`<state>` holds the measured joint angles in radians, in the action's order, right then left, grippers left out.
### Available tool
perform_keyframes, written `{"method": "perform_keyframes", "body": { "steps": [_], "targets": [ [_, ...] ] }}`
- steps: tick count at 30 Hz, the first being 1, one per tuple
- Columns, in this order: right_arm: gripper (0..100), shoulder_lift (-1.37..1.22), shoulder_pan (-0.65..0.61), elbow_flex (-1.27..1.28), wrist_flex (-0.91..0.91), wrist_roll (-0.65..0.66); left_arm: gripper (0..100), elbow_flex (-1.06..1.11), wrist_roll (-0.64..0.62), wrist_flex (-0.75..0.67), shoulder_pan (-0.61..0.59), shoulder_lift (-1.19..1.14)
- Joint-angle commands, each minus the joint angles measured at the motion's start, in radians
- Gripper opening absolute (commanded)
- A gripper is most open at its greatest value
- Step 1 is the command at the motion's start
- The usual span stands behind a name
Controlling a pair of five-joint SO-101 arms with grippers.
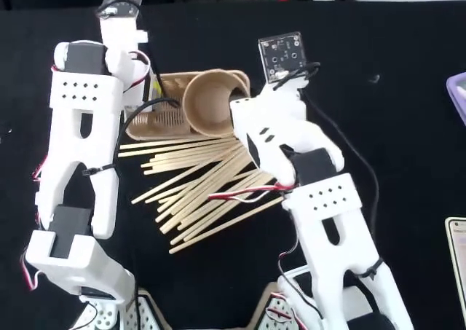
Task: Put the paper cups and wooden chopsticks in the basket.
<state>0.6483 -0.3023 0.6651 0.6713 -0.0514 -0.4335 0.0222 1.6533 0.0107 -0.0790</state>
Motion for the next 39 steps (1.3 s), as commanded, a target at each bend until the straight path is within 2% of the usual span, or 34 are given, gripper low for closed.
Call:
{"method": "perform_keyframes", "body": {
  "steps": [1, 9, 16, 27, 33, 39],
  "targets": [
    [19.4, -0.002, -0.003, -0.004, -0.087, 0.008, 18, -0.059, 0.005, -0.032, 0.002, 0.038],
    [19.7, -0.119, 0.0, -0.081, -0.1, 0.0, 18, -0.065, 0.005, -0.074, -0.002, 0.0],
    [19.8, -0.162, -0.002, -0.246, -0.094, 0.002, 18, -0.07, 0.005, -0.196, -0.001, -0.038],
    [19.8, -0.157, -0.002, -0.401, 0.026, 0.006, 18, -0.07, 0.005, -0.236, -0.004, 0.052],
    [19.8, -0.157, -0.002, -0.472, 0.12, 0.006, 18, -0.051, 0.005, -0.238, -0.004, 0.038],
    [19.8, -0.156, 0.002, -0.522, 0.14, 0.005, 18, -0.044, 0.012, -0.305, -0.022, -0.008]
  ]
}}
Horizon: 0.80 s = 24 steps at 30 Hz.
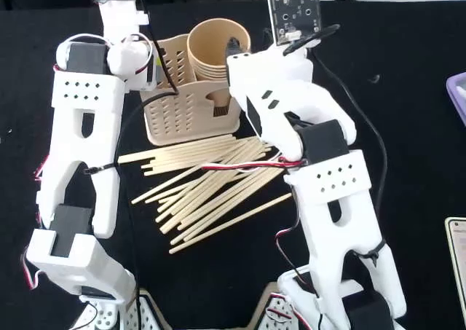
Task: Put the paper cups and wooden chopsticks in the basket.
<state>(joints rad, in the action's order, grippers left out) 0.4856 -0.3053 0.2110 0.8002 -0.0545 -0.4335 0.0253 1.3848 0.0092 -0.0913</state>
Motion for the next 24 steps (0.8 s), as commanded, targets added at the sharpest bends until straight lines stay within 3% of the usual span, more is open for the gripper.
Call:
{"method": "perform_keyframes", "body": {
  "steps": [1, 10, 20, 24],
  "targets": [
    [19.8, 0.007, 0.005, -0.082, 0.026, 0.009, 18, -0.044, 0.009, -0.044, -0.025, -0.002],
    [19.7, 0.007, 0.002, -0.217, 0.204, 0.003, 18, -0.081, 0.003, -0.035, -0.084, -0.029],
    [19.7, 0.012, 0.006, -0.311, 0.354, 0.011, 18, -0.329, -0.075, 0.046, -0.054, -0.029],
    [19.8, 0.094, 0.006, -0.328, 0.414, 0.014, 26, -0.479, -0.083, 0.157, -0.054, -0.029]
  ]
}}
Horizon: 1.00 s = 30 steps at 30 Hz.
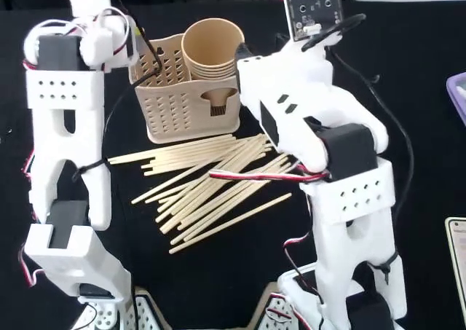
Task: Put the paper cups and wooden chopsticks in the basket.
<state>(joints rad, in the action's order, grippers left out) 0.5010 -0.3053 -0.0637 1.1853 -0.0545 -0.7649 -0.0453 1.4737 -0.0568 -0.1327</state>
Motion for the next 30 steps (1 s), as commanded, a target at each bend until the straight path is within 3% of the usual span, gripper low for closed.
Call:
{"method": "perform_keyframes", "body": {
  "steps": [1, 6, 12, 18, 21, 27, 30],
  "targets": [
    [19.7, 0.113, 0.003, -0.05, 0.032, 0.026, 27, -0.199, -0.012, 0.11, 0.005, 0.012],
    [19.4, 0.259, 0.002, 0.002, 0.035, 0.074, 27, -0.412, -0.006, 0.292, 0.002, 0.012],
    [19.4, 0.386, 0.0, 0.151, 0.087, 0.163, 27, -0.275, -0.005, 0.29, -0.039, 0.172],
    [19.4, 0.536, -0.002, 0.406, 0.104, 0.238, 27, 0.243, 0.118, 0.284, -0.065, 0.545],
    [19.4, 0.621, -0.058, 0.587, 0.101, 0.261, 27, 0.55, 0.144, 0.256, -0.17, 0.71],
    [19.4, 0.736, -0.269, 0.986, 0.075, 0.486, 27, 1.233, 0.15, -0.069, -0.452, 0.941],
    [19.7, 0.722, -0.316, 1.184, -0.005, 0.546, 27, 1.498, 0.15, -0.203, -0.521, 0.985]
  ]
}}
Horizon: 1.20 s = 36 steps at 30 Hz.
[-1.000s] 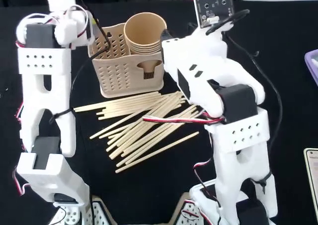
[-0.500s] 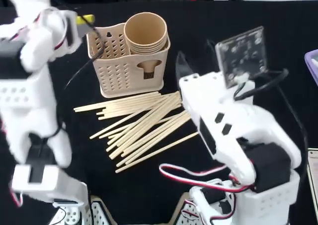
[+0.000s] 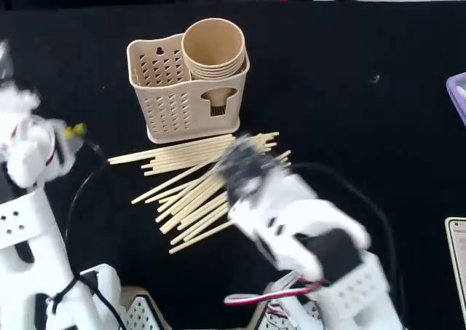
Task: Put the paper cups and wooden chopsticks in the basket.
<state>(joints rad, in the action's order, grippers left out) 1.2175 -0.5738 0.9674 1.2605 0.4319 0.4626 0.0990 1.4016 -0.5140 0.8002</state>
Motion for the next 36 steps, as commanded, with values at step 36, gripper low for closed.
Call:
{"method": "perform_keyframes", "body": {
  "steps": [36],
  "targets": [
    [27.4, -0.854, -0.172, 0.136, -0.489, 0.284, 27, 0.766, -0.049, -0.575, -0.065, 0.035]
  ]
}}
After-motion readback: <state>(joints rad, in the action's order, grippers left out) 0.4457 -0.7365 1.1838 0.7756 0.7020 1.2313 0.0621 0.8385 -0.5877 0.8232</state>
